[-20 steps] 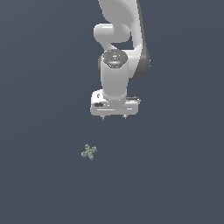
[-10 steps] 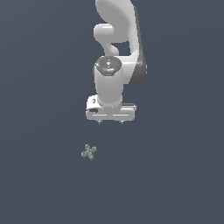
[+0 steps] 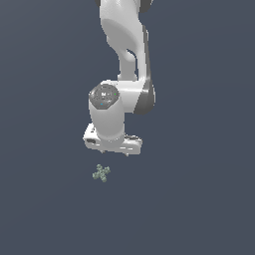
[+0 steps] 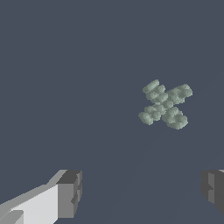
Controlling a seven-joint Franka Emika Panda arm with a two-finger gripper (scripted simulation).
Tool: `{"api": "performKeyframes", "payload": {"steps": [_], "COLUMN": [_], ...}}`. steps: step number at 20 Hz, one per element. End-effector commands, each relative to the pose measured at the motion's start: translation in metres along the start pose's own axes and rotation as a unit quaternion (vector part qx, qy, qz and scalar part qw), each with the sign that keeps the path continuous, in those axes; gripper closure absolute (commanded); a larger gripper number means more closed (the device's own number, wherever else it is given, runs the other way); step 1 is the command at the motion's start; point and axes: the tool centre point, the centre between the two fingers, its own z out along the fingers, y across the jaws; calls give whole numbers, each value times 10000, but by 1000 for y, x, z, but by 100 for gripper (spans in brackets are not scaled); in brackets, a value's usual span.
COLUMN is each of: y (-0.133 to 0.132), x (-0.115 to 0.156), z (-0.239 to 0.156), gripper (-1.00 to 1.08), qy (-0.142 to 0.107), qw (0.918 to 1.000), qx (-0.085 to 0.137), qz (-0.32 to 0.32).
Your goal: Pick up the object and move it to a goal position.
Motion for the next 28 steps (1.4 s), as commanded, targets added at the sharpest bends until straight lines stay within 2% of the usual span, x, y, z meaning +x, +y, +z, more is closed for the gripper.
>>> {"api": "performKeyframes", "payload": {"steps": [1, 7, 13, 22, 28], "y": [13, 37, 52, 57, 57], "x": [15, 39, 52, 55, 55], "z": [9, 28, 40, 46, 70], "gripper": [-92, -92, -92, -92, -92], "qy": [18, 53, 74, 77, 79], "qw": [9998, 9986, 9974, 9970, 9970], "qx": [-5, -18, -29, -33, -33], "qz": [183, 517, 711, 767, 770]}}
